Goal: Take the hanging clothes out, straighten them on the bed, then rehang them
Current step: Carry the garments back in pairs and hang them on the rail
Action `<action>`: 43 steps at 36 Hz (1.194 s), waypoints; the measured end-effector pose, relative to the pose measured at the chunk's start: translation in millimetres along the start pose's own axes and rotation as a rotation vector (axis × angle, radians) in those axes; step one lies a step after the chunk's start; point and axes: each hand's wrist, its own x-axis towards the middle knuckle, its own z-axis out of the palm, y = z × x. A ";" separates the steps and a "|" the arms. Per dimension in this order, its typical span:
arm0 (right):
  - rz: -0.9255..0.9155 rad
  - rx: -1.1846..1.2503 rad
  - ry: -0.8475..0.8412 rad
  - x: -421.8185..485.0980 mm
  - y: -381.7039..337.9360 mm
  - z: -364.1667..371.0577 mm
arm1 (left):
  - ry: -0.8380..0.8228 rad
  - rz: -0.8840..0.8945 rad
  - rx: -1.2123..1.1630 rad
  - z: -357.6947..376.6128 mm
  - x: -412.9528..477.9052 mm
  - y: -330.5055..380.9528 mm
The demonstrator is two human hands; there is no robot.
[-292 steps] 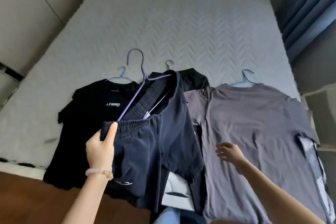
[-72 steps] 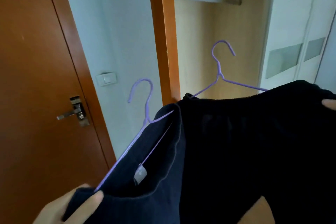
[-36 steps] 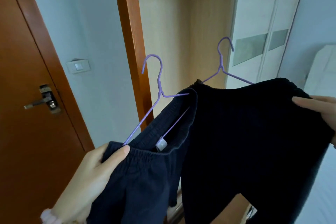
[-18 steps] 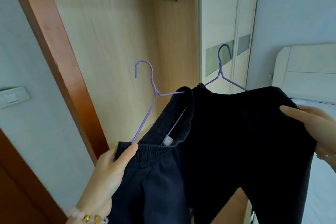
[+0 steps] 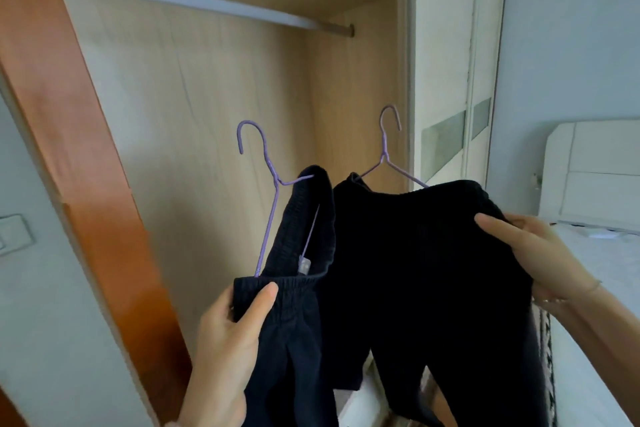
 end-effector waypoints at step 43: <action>-0.032 0.191 -0.768 327.4 -54.1 263.0 | 0.752 0.343 0.246 33.4 195.9 205.5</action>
